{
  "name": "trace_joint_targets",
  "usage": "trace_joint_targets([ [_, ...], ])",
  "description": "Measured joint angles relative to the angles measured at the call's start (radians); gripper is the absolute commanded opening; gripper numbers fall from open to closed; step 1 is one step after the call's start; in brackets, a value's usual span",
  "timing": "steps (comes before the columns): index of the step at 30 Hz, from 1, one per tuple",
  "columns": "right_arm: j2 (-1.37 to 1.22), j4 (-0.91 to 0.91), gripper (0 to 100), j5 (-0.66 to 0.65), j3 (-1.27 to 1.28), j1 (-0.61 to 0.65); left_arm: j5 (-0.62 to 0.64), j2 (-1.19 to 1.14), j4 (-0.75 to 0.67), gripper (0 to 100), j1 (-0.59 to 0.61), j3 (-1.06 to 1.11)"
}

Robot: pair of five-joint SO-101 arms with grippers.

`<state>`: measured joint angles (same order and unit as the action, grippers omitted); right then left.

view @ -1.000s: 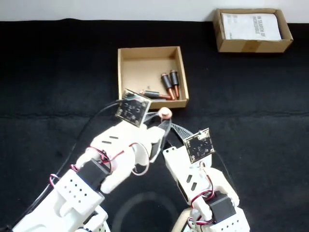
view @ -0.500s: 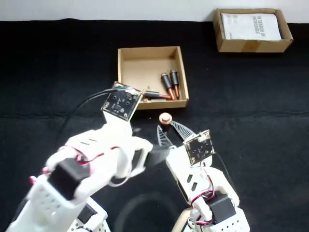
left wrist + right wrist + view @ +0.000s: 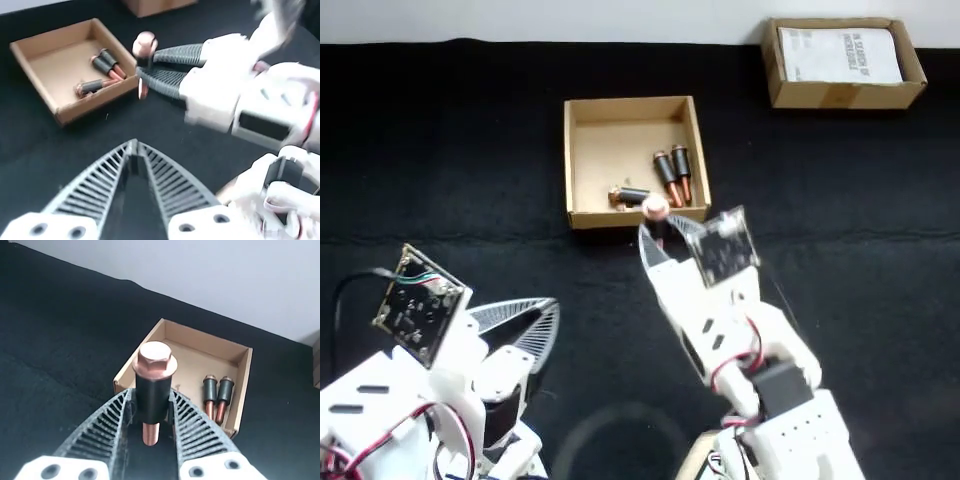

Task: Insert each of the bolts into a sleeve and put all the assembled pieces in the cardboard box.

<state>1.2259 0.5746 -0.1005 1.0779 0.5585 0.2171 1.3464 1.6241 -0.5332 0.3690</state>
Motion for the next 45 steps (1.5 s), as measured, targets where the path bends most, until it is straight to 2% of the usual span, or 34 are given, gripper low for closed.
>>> trace_joint_targets([
  [7,-0.419,-0.002,0.8,0.0,-0.365,-0.055,0.0,0.229,-0.043,1,0.295,0.313],
  [11,-0.654,0.087,0.8,0.0,-0.582,-0.068,0.0,0.341,-0.189,1,0.433,0.554],
  [16,-0.937,0.288,0.8,0.0,-0.884,-0.069,0.0,0.437,-0.399,1,0.537,0.824],
  [24,-1.323,0.563,0.8,0.0,-1.347,-0.092,0.002,0.453,-0.551,1,0.586,1.026],
  [30,-1.58,0.677,0.8,0.0,-1.626,-0.123,0.002,0.453,-0.615,1,0.626,1.123],
  [37,-1.857,0.697,0.8,-0.003,-1.866,-0.15,0.002,0.453,-0.758,1,0.721,1.26],
  [45,-2.105,0.697,0.9,-0.003,-2.041,-0.157,0.003,0.453,-0.83,1,0.735,1.309],
])
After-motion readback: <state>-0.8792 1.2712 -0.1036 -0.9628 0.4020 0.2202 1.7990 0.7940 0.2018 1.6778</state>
